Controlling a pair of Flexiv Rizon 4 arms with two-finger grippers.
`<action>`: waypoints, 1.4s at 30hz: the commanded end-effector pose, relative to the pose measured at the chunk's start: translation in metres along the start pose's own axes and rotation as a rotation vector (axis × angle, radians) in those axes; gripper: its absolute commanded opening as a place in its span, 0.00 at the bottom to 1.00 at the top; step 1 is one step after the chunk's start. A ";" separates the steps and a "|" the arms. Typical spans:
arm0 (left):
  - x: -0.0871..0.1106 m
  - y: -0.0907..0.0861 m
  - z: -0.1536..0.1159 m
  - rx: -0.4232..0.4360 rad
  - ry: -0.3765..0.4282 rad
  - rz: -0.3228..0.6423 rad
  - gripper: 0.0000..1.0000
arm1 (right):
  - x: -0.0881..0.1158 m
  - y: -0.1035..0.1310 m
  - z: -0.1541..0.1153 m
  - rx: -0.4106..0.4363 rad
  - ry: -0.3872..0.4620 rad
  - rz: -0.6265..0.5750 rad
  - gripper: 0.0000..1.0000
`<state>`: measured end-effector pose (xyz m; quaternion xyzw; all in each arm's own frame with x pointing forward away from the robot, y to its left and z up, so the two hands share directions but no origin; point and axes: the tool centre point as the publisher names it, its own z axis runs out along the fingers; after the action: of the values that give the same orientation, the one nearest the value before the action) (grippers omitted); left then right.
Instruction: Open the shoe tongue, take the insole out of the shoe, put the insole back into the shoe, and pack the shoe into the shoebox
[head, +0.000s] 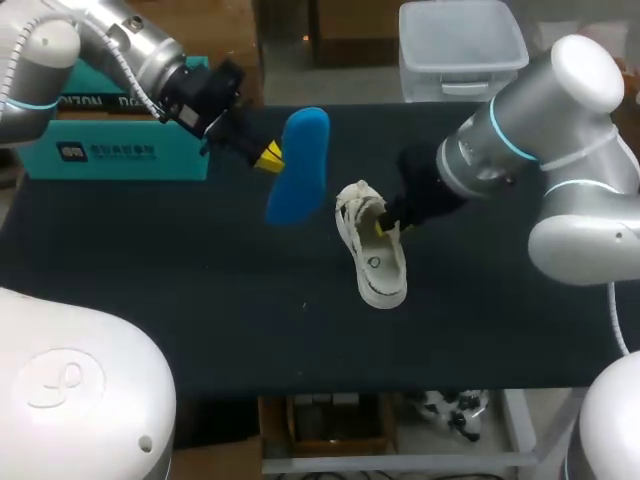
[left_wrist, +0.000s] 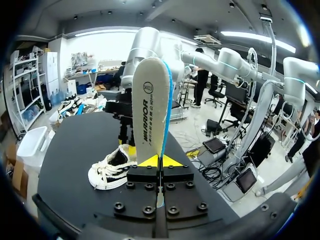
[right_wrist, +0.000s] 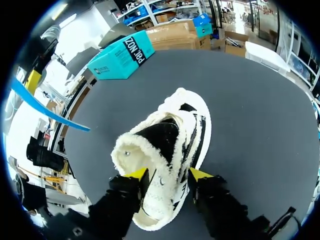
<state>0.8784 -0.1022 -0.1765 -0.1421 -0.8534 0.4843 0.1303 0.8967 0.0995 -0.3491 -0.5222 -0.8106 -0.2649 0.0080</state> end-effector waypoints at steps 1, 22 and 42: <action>0.007 -0.005 0.002 0.002 -0.003 0.010 0.00 | -0.003 -0.009 -0.013 -0.006 0.035 0.003 1.00; 0.027 -0.035 0.026 0.169 0.220 -0.012 0.00 | -0.015 -0.023 -0.065 0.065 0.138 0.037 1.00; 0.013 -0.065 0.065 0.242 0.255 -0.069 0.00 | -0.012 -0.033 -0.108 0.400 0.331 0.647 1.00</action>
<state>0.8330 -0.1726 -0.1491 -0.1550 -0.7716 0.5565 0.2664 0.8419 0.0435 -0.2925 -0.6182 -0.7197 -0.2499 0.1936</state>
